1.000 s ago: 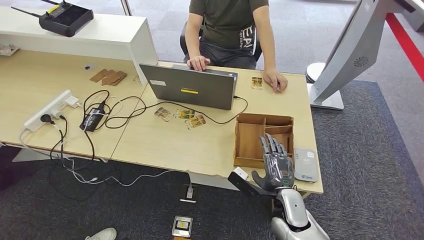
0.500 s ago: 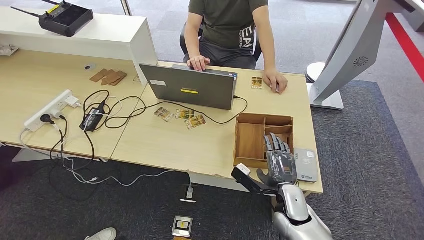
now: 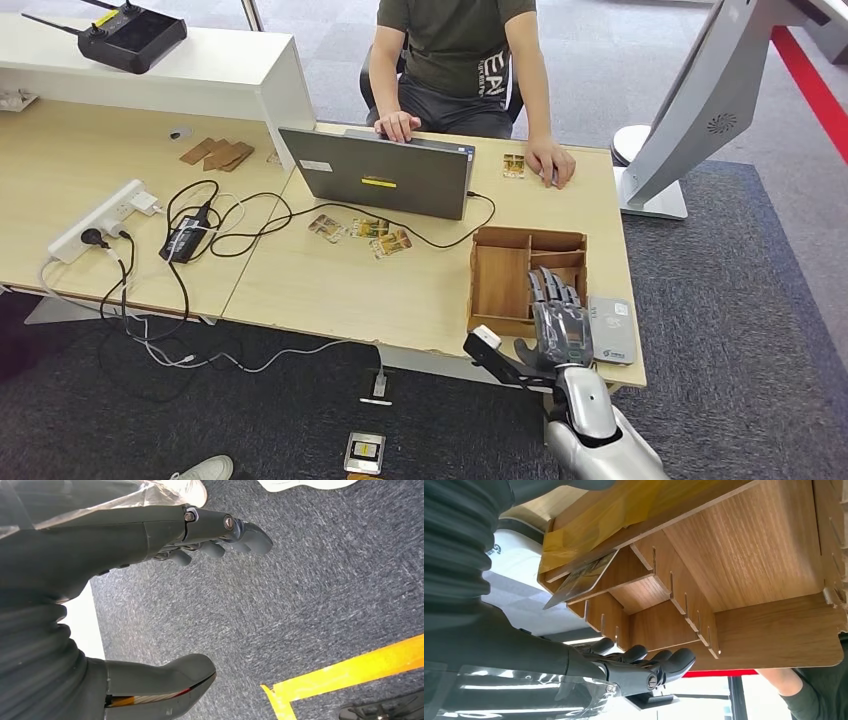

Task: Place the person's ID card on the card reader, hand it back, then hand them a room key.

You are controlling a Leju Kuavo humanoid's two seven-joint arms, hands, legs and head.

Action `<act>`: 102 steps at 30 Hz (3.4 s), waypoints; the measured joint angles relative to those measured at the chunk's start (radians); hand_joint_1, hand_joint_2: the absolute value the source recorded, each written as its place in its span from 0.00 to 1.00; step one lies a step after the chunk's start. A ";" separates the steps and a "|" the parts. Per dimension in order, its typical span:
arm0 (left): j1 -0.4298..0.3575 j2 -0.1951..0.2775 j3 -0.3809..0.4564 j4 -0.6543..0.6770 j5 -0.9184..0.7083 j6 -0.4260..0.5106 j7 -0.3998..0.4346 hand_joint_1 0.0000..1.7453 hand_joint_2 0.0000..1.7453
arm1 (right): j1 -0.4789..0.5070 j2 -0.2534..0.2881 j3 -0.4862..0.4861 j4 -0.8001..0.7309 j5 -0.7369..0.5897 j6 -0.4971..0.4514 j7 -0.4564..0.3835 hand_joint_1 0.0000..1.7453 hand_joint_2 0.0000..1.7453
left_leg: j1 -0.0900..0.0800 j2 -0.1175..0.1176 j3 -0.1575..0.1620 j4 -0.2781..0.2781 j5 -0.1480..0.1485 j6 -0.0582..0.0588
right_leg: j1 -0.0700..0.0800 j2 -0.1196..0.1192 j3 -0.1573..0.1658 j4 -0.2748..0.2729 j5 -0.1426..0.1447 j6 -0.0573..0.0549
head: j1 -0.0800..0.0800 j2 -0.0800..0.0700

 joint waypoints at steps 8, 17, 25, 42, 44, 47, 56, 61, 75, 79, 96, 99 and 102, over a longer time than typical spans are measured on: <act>-0.001 0.000 -0.003 0.000 0.020 0.003 -0.004 0.00 1.00 | -0.016 -0.012 0.006 0.004 -0.035 0.000 0.015 0.00 1.00 | 0.000 0.000 0.000 0.000 0.000 0.000 | 0.000 0.000 0.000 0.000 0.000 0.000 | 0.000 0.000; -0.005 0.002 -0.008 0.001 0.028 0.002 -0.004 0.00 1.00 | -0.022 -0.030 0.008 0.007 -0.050 -0.001 0.029 0.00 1.00 | 0.000 0.000 0.000 0.000 0.000 0.000 | 0.000 0.000 0.000 0.000 0.000 0.000 | 0.000 0.000; -0.007 0.010 -0.010 0.001 0.028 -0.002 -0.005 0.00 1.00 | -0.021 -0.045 0.007 0.007 -0.063 -0.010 0.035 0.00 1.00 | 0.000 0.000 0.000 0.000 0.000 0.000 | 0.000 0.000 0.000 0.000 0.000 0.000 | 0.000 0.000; -0.015 0.021 -0.021 0.001 0.028 -0.017 -0.003 0.00 1.00 | -0.017 -0.056 -0.006 0.012 -0.068 -0.022 0.026 0.43 1.00 | 0.000 0.000 0.000 0.000 0.000 0.000 | 0.000 0.000 0.000 0.000 0.000 0.000 | 0.000 0.000; -0.016 0.021 -0.023 0.001 0.028 -0.017 -0.003 0.00 1.00 | -0.017 -0.056 -0.009 0.012 -0.068 -0.022 0.026 0.86 1.00 | 0.000 0.000 0.000 0.000 0.000 0.000 | 0.000 0.000 0.000 0.000 0.000 0.000 | 0.000 0.000; -0.019 0.021 -0.025 0.001 0.028 -0.017 -0.002 0.00 1.00 | -0.016 -0.056 -0.012 0.016 -0.070 -0.022 0.024 0.94 1.00 | 0.000 0.000 0.000 0.000 0.000 0.000 | 0.000 0.000 0.000 0.000 0.000 0.000 | 0.000 0.000; -0.022 0.021 -0.028 0.001 0.028 -0.019 0.002 0.00 1.00 | -0.014 -0.055 -0.019 0.027 -0.074 -0.031 0.006 0.99 1.00 | 0.000 0.000 0.000 0.000 0.000 0.000 | 0.000 0.000 0.000 0.000 0.000 0.000 | 0.000 0.000; -0.022 0.020 -0.031 0.002 0.027 -0.013 0.002 0.00 1.00 | -0.014 -0.055 -0.025 0.032 -0.069 -0.042 0.004 0.99 1.00 | 0.000 0.000 0.000 0.000 0.000 0.000 | 0.000 0.000 0.000 0.000 0.000 0.000 | 0.000 0.000; -0.028 0.007 -0.040 0.005 0.024 -0.005 0.002 0.00 1.00 | -0.019 -0.057 -0.043 -0.003 -0.049 -0.068 0.014 1.00 1.00 | 0.000 0.000 0.000 0.000 0.000 0.000 | 0.000 0.000 0.000 0.000 0.000 0.000 | 0.000 0.000; -0.028 0.006 -0.045 0.005 0.016 -0.007 -0.001 0.00 1.00 | -0.031 -0.057 -0.044 -0.030 -0.035 -0.064 0.013 1.00 1.00 | 0.000 0.000 0.001 0.000 0.000 0.000 | 0.000 0.000 0.000 0.000 0.000 0.000 | 0.000 0.000; -0.084 -0.008 -0.081 0.005 -0.070 -0.059 0.027 0.00 1.00 | -0.193 0.004 -0.028 -0.030 -0.047 0.027 -0.036 1.00 1.00 | 0.000 0.000 0.000 0.000 0.001 -0.001 | 0.000 0.000 0.000 0.001 0.001 0.000 | 0.000 0.000; -0.101 -0.008 -0.085 0.005 -0.087 -0.079 0.036 0.00 1.00 | -0.230 0.022 -0.022 -0.003 -0.048 0.054 -0.037 1.00 1.00 | 0.000 0.000 0.000 0.000 0.002 -0.001 | 0.000 0.000 0.000 0.001 0.001 0.000 | 0.000 0.000; -0.121 -0.013 -0.090 0.005 -0.103 -0.089 0.050 0.00 1.00 | -0.261 0.038 -0.017 0.023 -0.050 0.073 -0.037 1.00 1.00 | 0.000 0.000 0.000 0.000 0.002 -0.001 | 0.000 0.000 0.000 0.001 0.001 0.000 | 0.000 0.000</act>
